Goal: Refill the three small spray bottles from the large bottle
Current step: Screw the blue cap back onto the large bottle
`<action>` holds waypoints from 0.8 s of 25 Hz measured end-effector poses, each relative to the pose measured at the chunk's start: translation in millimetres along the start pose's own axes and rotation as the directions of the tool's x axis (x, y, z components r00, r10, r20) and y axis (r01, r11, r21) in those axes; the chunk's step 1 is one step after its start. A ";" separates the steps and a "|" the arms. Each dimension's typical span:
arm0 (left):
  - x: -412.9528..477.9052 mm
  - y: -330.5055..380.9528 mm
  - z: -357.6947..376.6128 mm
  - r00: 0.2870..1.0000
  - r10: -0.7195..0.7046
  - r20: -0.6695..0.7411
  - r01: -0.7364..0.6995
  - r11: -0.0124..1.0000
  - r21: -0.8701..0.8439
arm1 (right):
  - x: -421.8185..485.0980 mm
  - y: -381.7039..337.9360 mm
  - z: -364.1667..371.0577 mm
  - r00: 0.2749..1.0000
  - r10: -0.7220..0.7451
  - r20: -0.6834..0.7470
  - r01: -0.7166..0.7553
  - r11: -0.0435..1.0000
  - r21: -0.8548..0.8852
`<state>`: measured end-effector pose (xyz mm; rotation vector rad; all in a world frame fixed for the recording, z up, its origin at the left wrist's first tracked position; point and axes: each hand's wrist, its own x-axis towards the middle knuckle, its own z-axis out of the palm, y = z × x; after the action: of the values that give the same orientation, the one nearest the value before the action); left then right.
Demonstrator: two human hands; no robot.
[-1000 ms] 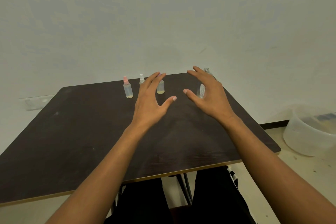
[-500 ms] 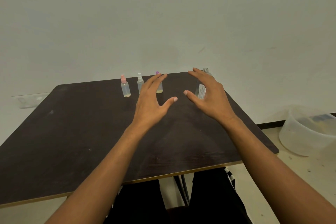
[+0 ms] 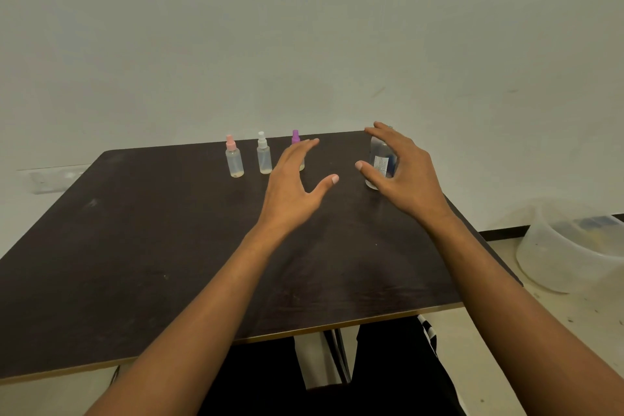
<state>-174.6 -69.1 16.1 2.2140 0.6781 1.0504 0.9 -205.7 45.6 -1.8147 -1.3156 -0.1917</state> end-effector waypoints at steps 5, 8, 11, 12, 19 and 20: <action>19.1 0.3 24.3 0.996 -0.073 0.045 0.077 0.993 -0.091 | 8.6 24.0 -8.0 0.998 0.056 -0.039 -0.055 0.998 0.039; 34.5 0.9 45.3 0.992 -0.090 0.084 0.101 0.986 -0.131 | 13.3 47.3 -13.0 0.995 0.085 -0.059 -0.083 0.996 0.033; 51.1 0.0 69.5 0.986 -0.102 0.129 0.120 0.983 -0.140 | 14.7 71.7 -14.5 0.989 0.133 -0.065 -0.132 0.991 0.019; 56.2 -0.3 78.0 0.984 -0.104 0.144 0.124 0.983 -0.137 | 14.2 80.0 -14.3 0.986 0.157 -0.064 -0.156 0.988 0.012; 87.4 -5.3 134.1 0.956 -0.162 0.243 0.193 0.975 -0.109 | 4.8 128.0 -3.7 0.942 0.336 0.006 -0.335 0.941 -0.048; 90.3 -7.4 140.1 0.955 -0.168 0.245 0.199 0.974 -0.109 | 3.9 132.3 -0.6 0.934 0.356 0.022 -0.354 0.933 -0.063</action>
<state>-12.5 -45.3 -15.3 2.0721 0.6737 0.7056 113.2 -212.8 -24.2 -2.0777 -0.9878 -0.0026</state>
